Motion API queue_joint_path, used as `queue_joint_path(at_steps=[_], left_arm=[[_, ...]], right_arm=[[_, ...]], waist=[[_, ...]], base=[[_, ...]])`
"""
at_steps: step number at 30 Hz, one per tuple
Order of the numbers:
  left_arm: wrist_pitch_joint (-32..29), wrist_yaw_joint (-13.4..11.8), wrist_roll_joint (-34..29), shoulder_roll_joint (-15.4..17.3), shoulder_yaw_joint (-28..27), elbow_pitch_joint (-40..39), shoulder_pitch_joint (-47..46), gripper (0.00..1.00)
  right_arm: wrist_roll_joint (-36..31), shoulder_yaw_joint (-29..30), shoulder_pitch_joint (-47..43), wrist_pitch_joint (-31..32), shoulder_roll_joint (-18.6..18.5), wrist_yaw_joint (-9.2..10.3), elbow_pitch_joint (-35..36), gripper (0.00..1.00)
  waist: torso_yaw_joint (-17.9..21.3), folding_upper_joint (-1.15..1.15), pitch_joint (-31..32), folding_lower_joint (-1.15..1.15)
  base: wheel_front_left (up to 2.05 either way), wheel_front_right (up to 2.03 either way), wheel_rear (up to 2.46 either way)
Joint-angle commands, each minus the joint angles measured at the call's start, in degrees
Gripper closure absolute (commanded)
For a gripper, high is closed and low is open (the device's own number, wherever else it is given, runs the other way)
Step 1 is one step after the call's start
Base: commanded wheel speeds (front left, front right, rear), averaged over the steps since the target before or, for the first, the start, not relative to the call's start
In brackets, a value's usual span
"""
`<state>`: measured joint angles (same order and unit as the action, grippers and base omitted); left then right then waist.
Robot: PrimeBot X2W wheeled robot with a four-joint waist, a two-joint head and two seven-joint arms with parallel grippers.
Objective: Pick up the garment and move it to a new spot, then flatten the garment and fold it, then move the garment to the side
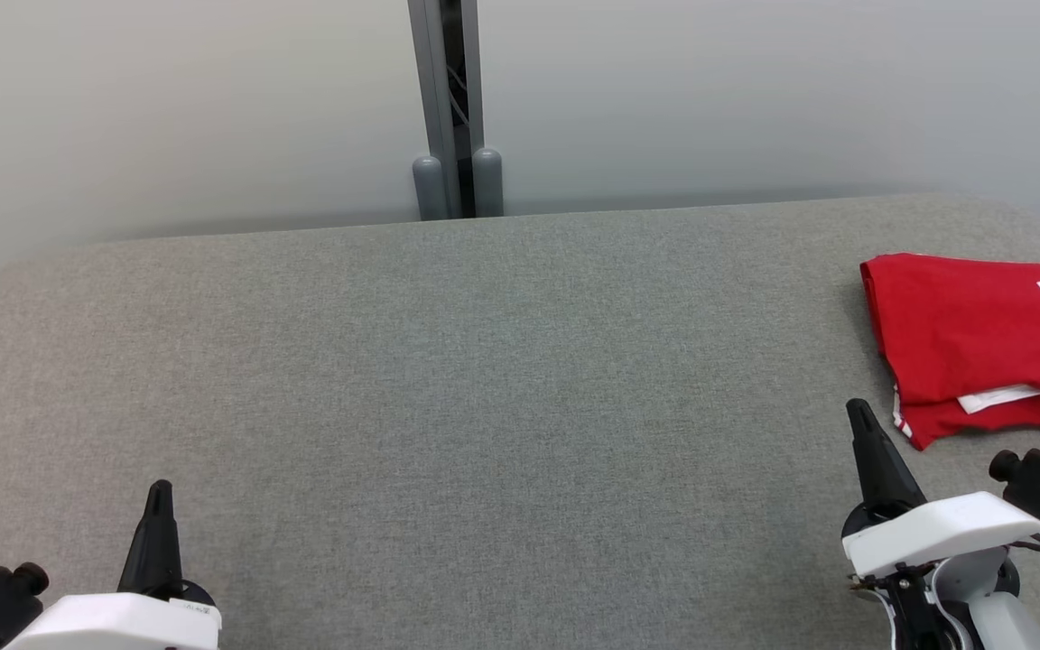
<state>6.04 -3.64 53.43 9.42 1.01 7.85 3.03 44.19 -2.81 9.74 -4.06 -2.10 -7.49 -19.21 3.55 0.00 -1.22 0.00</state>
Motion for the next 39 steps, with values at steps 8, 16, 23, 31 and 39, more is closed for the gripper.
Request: queue_joint_path(at_steps=[8, 16, 23, 31, 39], left_arm=[[-1.7, 1.8, 5.8, -0.3, -2.0, 0.1, -2.4, 1.00], [-3.2, 3.0, 10.4, -0.9, -3.4, 0.8, -3.2, 1.00], [-4.3, 3.9, 13.6, -1.3, -4.3, 1.2, -3.6, 1.00], [-5.6, 5.0, 17.6, -1.9, -5.5, 1.7, -4.3, 1.00], [-7.0, 6.1, 21.3, -2.3, -6.7, 2.2, -4.8, 1.00]], right_arm=[[7.0, 0.5, 1.5, 1.2, -0.5, -0.01, 0.8, 1.00], [12.6, 0.8, 1.6, 2.1, -0.6, -0.01, 0.8, 1.00], [16.5, 1.0, 1.6, 2.7, -0.6, -0.01, 0.8, 1.00], [21.4, 1.3, 1.7, 3.6, -0.7, -0.01, 0.8, 1.00], [25.9, 1.5, 1.7, 4.3, -0.7, -0.01, 0.7, 1.00]], waist=[[-0.3, 0.00, 0.1, 0.00], [-0.6, 0.00, 0.2, 0.00], [-0.9, 0.00, 0.3, 0.00], [-1.2, 0.00, 0.4, 0.00], [-1.5, 0.00, 0.5, 0.00]], base=[[0.00, 0.00, 0.00], [0.00, 0.00, 0.00], [0.00, 0.00, 0.00], [0.00, 0.00, 0.00], [0.00, 0.00, 0.00]])
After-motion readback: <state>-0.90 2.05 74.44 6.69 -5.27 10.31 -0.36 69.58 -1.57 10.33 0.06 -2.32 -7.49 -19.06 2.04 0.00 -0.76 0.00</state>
